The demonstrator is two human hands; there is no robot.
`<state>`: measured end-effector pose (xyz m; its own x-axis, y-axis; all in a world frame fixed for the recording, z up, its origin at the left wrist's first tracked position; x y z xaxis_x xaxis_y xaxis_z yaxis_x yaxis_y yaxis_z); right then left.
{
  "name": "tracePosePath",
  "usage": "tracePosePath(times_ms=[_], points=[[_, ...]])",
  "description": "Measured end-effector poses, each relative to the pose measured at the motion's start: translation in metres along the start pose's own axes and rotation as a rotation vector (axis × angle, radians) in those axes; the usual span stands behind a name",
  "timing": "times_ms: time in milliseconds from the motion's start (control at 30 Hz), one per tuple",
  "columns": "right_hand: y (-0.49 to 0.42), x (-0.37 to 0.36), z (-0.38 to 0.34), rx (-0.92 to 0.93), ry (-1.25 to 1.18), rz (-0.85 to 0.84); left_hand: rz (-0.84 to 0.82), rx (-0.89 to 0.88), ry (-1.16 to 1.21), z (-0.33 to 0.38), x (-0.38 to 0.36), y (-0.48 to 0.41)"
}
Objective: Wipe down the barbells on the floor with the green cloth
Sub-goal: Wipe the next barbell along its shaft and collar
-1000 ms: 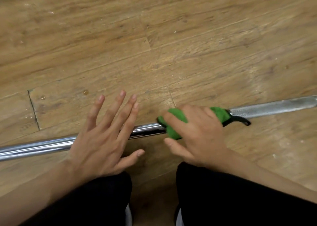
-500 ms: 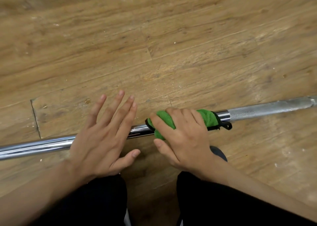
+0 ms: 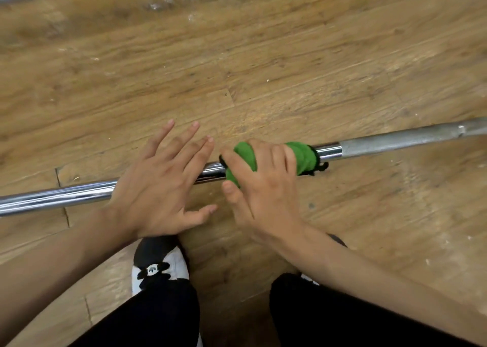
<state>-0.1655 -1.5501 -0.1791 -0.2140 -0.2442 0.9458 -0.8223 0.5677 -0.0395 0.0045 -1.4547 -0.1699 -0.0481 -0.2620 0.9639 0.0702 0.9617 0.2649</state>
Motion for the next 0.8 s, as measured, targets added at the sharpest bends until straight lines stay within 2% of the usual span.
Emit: tracePosePath(times_ms=[67,133,333,467,500,600,667,733,800], points=[[-0.009,-0.004,-0.005,0.114,0.022,-0.041,0.017,0.003,-0.005,-0.006,0.001,-0.004],[-0.016,0.002,0.021,0.125,0.021,-0.025,0.025,0.004,-0.006,-0.013,0.002,-0.01],[-0.004,0.041,0.144,-0.218,0.109,0.128,0.028,0.002,-0.023,-0.033,0.005,-0.026],[-0.031,0.029,0.123,-0.416,0.018,0.289,0.029,0.011,-0.034,-0.044,0.006,-0.036],[-0.037,0.024,0.103,-0.387,0.001,0.284,0.028,0.014,-0.034,-0.046,0.006,-0.038],[-0.049,0.003,0.041,-0.017,0.001,0.114,0.043,0.011,-0.024,-0.053,0.008,-0.044],[-0.054,-0.002,0.028,0.162,0.031,0.027,0.041,0.009,-0.023,-0.057,0.008,-0.047],[-0.061,0.004,0.051,0.206,0.069,0.016,0.051,0.01,-0.027,-0.06,0.008,-0.049],[-0.057,0.019,0.102,0.082,0.098,0.08,0.057,0.009,-0.03,-0.062,0.008,-0.051]])
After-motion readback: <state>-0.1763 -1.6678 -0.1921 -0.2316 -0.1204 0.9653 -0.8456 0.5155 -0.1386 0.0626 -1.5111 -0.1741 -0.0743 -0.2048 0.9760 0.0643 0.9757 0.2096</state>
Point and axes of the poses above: each hand's wrist, its own y-axis away from the middle knuckle, its own x-axis out of the back of the hand, z = x × y, the point moved 2 cm from there along -y, towards the middle knuckle, and after that the axes turned 11 degrees about -z, right-handed, at the moved point
